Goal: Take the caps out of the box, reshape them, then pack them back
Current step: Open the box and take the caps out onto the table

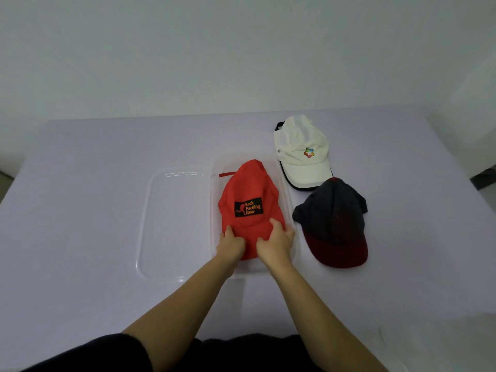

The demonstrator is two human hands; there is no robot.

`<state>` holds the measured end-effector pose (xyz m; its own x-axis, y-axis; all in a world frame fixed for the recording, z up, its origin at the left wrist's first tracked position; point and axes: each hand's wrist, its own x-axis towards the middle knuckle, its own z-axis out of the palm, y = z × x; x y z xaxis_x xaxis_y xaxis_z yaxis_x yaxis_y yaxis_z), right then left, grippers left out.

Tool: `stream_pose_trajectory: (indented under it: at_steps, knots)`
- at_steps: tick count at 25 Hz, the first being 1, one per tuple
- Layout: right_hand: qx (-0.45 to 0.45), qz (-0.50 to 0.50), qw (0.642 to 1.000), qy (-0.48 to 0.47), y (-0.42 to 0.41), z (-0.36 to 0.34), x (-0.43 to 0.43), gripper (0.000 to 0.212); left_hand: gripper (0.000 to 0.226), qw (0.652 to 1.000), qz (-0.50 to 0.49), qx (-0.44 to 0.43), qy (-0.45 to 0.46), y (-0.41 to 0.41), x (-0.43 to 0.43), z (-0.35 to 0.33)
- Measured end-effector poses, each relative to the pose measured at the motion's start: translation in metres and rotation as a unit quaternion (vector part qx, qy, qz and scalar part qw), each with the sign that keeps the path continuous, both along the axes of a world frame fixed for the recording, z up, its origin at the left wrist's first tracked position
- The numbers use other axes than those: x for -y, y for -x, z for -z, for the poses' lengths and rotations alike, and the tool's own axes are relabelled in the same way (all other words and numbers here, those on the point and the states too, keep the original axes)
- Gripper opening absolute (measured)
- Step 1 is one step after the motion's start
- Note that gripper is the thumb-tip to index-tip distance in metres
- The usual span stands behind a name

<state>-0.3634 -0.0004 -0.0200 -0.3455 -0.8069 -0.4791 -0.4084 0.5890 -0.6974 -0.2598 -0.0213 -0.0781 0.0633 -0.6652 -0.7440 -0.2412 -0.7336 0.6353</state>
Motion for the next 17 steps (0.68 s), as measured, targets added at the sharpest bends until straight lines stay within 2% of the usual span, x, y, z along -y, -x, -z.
stream_pose_trajectory:
  at_steps: [3,5,7,9,10,13,15,17]
  knots:
    - [0.027,0.107,0.985,0.134,-0.001,-0.010,-0.008,0.059,0.059,0.995,-0.068,-0.073,-0.008,0.009,-0.003,-0.046]
    - [0.069,0.178,0.971,0.143,-0.001,-0.011,-0.006,0.064,0.048,0.980,-0.151,-0.123,-0.033,0.011,0.001,-0.051]
    - [0.205,0.224,0.946,0.110,0.001,-0.011,-0.002,0.067,0.044,0.962,-0.227,-0.143,-0.048,0.010,0.005,-0.052]
    - [0.370,0.194,0.904,0.097,0.006,-0.017,0.001,0.047,0.042,0.948,-0.274,-0.159,-0.028,0.011,0.006,-0.051]
    - [0.406,0.162,0.894,0.099,0.009,-0.022,0.001,0.037,0.041,0.941,-0.294,-0.169,-0.014,0.012,0.007,-0.050]
    - [0.445,0.121,0.879,0.124,0.030,-0.035,-0.003,0.032,0.040,0.927,-0.313,-0.203,0.043,0.016,0.011,-0.060]
    - [0.475,0.137,0.859,0.134,0.047,-0.042,-0.006,0.032,0.027,0.923,-0.308,-0.208,0.098,0.015,0.019,-0.079]
    - [0.508,0.169,0.831,0.149,0.064,-0.048,-0.008,0.034,0.031,0.917,-0.281,-0.228,0.165,0.015,0.024,-0.110]
